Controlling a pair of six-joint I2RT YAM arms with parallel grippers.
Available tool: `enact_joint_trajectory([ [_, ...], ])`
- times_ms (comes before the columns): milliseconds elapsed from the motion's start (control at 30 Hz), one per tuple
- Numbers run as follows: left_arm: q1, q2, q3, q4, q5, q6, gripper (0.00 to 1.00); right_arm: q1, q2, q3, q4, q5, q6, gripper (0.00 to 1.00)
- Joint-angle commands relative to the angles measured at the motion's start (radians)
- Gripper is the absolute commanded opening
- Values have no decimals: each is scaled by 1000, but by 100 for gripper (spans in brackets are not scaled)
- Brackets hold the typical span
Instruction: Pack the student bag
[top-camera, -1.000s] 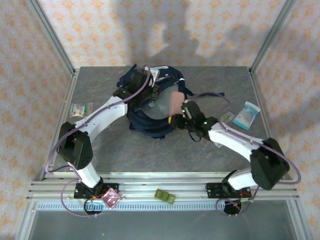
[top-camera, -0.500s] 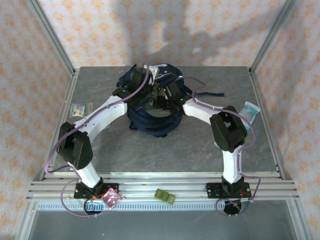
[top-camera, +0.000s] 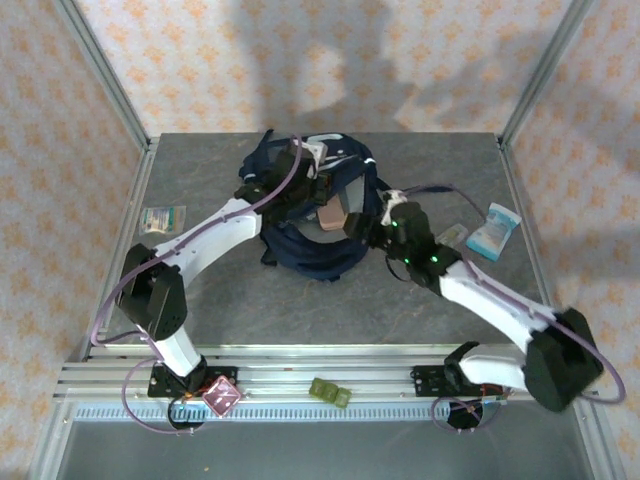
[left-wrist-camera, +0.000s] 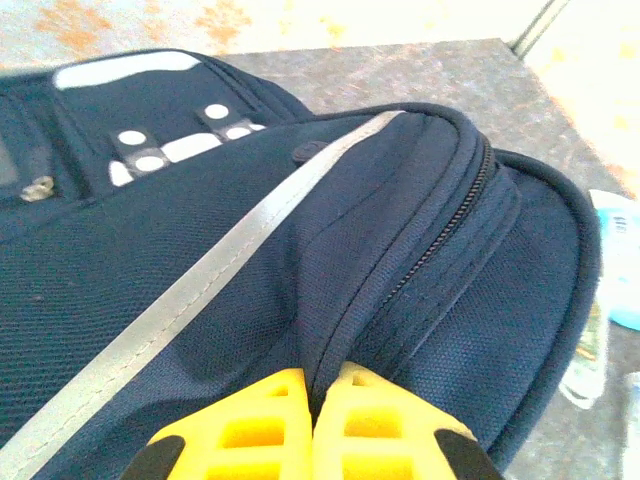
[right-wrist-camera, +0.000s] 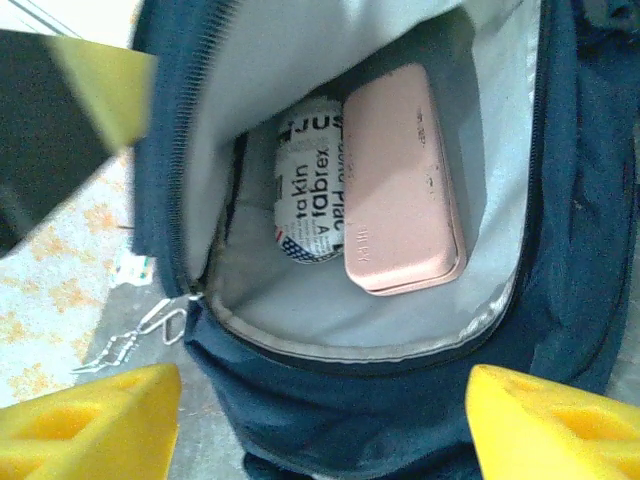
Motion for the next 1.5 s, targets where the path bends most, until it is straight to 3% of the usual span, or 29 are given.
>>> enact_joint_trajectory([
  [0,-75,73,93,158,77,-177,0,-3,-86,-85,-29,46,11,68],
  [133,-104,217,234,147,100,-248,0,13,-85,-113,-47,32,12,60],
  [167,-105,251,268,134,107,-258,4,23,-67,-108,-51,29,12,59],
  [233,-105,269,302,103,103,-262,32,45,-40,-102,-48,33,20,58],
  [300,-104,233,272,86,68,-239,50,67,-18,-97,-31,31,31,58],
  [533,-3,-106,-197,199,-20,-287,65,79,62,-94,53,-17,58,58],
  [633,70,-223,-428,323,9,-375,75,78,70,-83,79,-46,47,59],
  [700,104,-235,-505,395,62,-401,77,79,80,-69,78,-50,37,59],
  [1167,109,41,-399,488,136,-400,77,79,50,-120,81,-13,72,59],
  [1300,109,103,-345,519,153,-408,72,78,17,-135,80,-6,70,59],
  [1367,109,152,-297,502,162,-406,62,79,22,-136,80,-7,70,59],
  [1467,113,192,-239,471,206,-401,25,79,20,-143,84,-8,75,59],
])
